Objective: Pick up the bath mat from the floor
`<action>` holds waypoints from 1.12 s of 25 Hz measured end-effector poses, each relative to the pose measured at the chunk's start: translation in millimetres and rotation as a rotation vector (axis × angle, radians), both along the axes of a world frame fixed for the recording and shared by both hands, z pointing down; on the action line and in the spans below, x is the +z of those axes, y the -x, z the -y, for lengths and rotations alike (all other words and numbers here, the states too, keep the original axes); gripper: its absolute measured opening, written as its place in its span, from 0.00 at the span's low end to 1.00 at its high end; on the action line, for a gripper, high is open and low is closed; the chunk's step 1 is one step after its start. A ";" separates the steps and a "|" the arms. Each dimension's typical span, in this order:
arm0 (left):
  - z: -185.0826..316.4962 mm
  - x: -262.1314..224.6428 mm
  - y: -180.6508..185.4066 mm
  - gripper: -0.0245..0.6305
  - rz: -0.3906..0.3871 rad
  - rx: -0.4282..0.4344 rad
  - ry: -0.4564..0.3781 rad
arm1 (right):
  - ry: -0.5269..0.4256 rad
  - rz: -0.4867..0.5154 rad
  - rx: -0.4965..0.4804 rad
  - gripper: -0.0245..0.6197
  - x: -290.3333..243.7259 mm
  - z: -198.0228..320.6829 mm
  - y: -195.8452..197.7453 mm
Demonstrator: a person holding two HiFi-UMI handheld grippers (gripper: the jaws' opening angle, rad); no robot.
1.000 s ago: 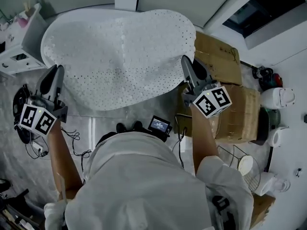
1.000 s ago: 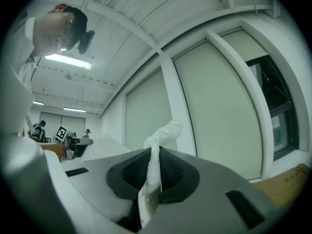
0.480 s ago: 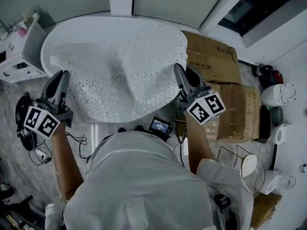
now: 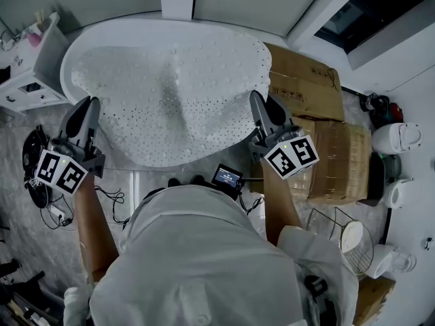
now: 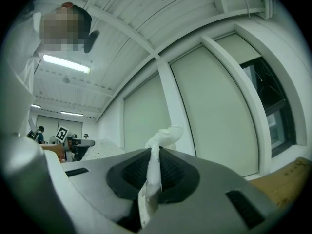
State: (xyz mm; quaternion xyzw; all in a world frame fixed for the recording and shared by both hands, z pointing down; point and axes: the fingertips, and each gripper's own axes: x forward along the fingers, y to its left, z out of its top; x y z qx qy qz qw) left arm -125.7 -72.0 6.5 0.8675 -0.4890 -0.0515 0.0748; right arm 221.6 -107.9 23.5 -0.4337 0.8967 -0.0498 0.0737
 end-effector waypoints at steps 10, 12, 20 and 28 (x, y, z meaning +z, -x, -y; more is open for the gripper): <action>-5.9 3.0 -0.1 0.08 0.038 -0.050 0.004 | -0.016 -0.011 -0.002 0.11 0.5 1.2 1.0; -8.9 4.2 0.2 0.08 0.054 -0.067 0.006 | -0.023 -0.013 0.001 0.11 1.2 1.9 1.8; -15.2 2.4 -2.8 0.08 0.089 -0.087 0.007 | -0.036 -0.023 -0.005 0.11 -4.4 -0.1 6.1; -24.3 -3.3 7.0 0.08 0.066 -0.092 -0.012 | -0.056 -0.028 -0.002 0.11 -12.5 -3.4 7.6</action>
